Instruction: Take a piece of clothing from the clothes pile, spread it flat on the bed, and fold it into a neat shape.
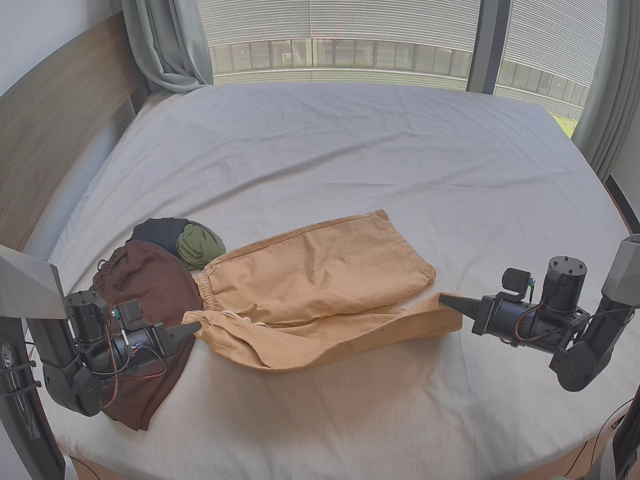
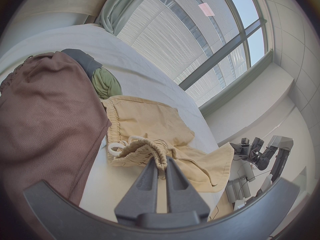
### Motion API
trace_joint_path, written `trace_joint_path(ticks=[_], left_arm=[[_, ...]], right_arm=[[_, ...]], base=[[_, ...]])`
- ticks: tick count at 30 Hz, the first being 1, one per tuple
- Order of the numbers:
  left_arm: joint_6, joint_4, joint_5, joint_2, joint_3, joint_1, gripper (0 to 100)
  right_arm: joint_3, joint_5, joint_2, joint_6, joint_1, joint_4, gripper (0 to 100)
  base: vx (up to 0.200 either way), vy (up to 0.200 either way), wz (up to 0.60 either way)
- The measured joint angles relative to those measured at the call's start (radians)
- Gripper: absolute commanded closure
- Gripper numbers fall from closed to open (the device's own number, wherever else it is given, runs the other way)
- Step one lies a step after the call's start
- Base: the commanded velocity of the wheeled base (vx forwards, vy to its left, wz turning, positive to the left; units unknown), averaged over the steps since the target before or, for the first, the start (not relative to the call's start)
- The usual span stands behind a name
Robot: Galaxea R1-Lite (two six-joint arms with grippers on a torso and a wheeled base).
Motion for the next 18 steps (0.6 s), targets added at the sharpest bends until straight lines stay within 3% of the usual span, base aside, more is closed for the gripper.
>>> trace_joint_path(ticks=[18], left_arm=[[-0.081, 0.000, 0.124, 0.001, -0.085, 0.004, 100]], right_arm=[[-0.330, -0.030, -0.046, 0.056, 0.003, 0.239, 100]], base=[[0.000, 0.000, 0.00]])
